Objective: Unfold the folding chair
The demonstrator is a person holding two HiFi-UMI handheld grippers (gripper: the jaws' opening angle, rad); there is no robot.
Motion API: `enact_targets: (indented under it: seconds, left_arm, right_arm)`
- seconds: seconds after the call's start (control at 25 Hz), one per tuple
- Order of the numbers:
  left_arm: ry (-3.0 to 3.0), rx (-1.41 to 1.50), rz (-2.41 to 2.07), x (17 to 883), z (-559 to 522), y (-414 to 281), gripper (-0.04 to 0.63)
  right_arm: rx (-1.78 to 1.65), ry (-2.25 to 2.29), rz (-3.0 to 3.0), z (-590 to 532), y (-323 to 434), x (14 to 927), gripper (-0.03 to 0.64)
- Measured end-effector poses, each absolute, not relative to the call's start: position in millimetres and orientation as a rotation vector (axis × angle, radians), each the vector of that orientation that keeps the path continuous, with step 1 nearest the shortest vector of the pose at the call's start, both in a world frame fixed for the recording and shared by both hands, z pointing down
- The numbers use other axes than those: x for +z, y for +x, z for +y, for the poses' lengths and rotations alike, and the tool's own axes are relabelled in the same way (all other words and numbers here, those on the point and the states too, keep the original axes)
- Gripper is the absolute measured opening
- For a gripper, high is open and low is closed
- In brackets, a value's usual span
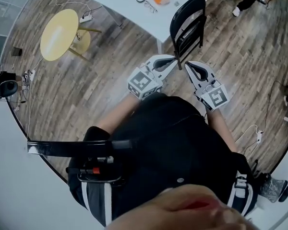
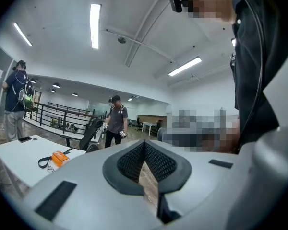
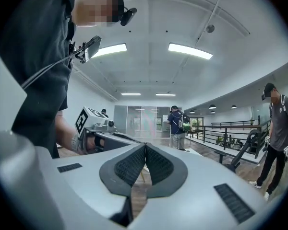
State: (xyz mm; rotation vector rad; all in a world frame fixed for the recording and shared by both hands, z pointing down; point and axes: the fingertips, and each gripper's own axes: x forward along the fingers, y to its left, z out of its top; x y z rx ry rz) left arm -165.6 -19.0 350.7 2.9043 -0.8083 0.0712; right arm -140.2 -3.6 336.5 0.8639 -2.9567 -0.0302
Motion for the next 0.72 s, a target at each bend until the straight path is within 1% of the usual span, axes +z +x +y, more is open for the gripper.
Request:
enact_targets:
  seconds: [0.32, 0.48, 0.72]
  left_arm:
    - [2.898, 0.041, -0.682, 355.3, -76.4, -200.3, -0.006]
    - [2.886, 0.034, -0.657, 359.0, -96.8, -200.9, -0.006]
    - [2.876, 0.045, -0.702, 367.3, -135.8, -188.9, -0.006]
  right_arm:
    - [0.023, 1.028, -2.926, -64.4, -180.8, 339.3, 0.008]
    - [0.037, 1.059, -2.903, -84.2, -180.3, 343.2, 0.008]
    - [0.063, 1.094, -2.909, -122.0, -157.3, 347.0, 0.008]
